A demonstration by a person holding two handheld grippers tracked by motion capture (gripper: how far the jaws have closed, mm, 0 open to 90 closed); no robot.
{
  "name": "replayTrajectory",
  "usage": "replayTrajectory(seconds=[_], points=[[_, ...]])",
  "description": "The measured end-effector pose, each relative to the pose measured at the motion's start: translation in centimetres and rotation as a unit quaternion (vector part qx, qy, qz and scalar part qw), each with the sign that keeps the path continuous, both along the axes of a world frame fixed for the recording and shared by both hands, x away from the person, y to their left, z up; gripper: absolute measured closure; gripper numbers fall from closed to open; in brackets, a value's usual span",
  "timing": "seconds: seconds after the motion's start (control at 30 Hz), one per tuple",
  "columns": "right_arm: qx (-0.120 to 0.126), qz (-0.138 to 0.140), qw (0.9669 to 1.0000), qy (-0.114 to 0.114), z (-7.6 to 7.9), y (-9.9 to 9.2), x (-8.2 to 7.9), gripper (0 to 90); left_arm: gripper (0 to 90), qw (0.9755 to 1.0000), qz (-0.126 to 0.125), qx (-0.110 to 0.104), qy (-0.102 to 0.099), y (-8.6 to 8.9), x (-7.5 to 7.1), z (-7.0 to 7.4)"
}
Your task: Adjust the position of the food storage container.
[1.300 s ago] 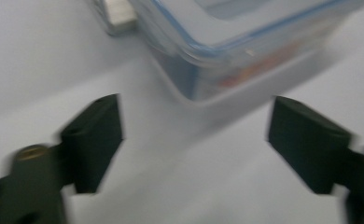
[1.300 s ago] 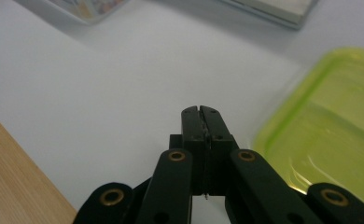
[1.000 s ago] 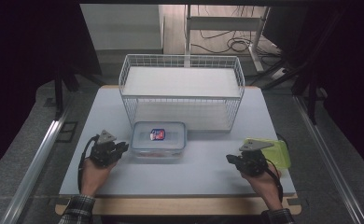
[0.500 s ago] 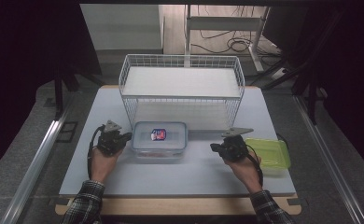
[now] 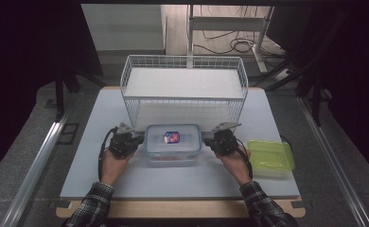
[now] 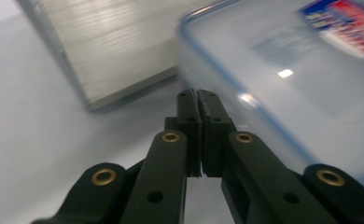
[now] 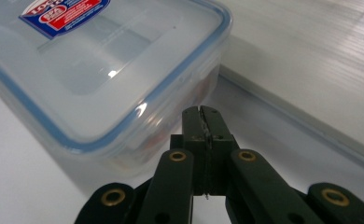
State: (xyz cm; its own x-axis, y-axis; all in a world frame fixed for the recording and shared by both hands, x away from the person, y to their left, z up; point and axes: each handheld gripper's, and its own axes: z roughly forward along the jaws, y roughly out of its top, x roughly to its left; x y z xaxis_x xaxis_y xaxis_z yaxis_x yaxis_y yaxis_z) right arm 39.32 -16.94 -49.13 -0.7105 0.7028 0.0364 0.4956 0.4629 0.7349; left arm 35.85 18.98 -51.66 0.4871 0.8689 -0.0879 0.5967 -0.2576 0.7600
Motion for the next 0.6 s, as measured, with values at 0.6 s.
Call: replayTrajectory(seconds=[0.6], points=[[-0.035,-0.002,0.9992,0.018,-0.7,0.4,-0.3,90.0,90.0,0.9995,-0.009,0.009,0.028,-1.7,-0.3,-0.2]])
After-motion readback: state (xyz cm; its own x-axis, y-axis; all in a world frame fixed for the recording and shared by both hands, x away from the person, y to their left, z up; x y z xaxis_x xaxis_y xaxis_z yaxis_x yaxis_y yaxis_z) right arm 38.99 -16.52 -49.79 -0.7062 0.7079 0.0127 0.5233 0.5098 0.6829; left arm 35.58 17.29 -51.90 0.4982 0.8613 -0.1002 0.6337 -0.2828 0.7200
